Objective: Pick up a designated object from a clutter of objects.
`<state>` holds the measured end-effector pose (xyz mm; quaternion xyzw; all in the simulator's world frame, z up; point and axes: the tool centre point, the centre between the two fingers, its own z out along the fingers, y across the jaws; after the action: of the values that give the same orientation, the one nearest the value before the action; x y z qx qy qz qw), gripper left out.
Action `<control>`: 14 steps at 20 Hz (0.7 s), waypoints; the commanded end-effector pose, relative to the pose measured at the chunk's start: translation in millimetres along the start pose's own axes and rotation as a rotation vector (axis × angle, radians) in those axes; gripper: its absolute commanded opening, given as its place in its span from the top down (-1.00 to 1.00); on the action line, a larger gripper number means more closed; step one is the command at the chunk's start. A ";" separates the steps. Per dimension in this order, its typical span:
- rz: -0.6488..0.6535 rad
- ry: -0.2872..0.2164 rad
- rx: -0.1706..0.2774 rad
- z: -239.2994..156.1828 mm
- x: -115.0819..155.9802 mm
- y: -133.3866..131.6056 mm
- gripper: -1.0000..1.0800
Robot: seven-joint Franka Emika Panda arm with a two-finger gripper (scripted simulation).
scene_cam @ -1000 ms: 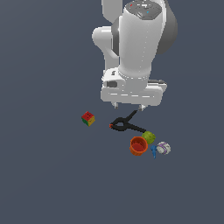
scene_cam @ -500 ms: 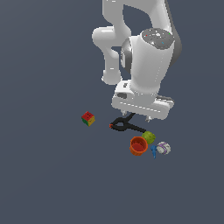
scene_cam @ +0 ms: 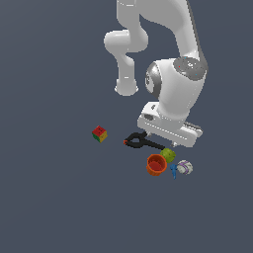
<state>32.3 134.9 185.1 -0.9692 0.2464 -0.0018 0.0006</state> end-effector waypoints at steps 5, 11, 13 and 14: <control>0.119 0.000 -0.002 30.4 -12.0 -21.0 -0.92; 0.217 -0.001 -0.002 56.0 -24.0 -37.3 -0.92; 0.243 -0.001 -0.002 62.7 -27.4 -41.4 -0.92; 0.254 -0.002 -0.002 65.8 -29.0 -43.2 -0.92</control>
<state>28.3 183.0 124.2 -0.9339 0.3576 -0.0004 -0.0003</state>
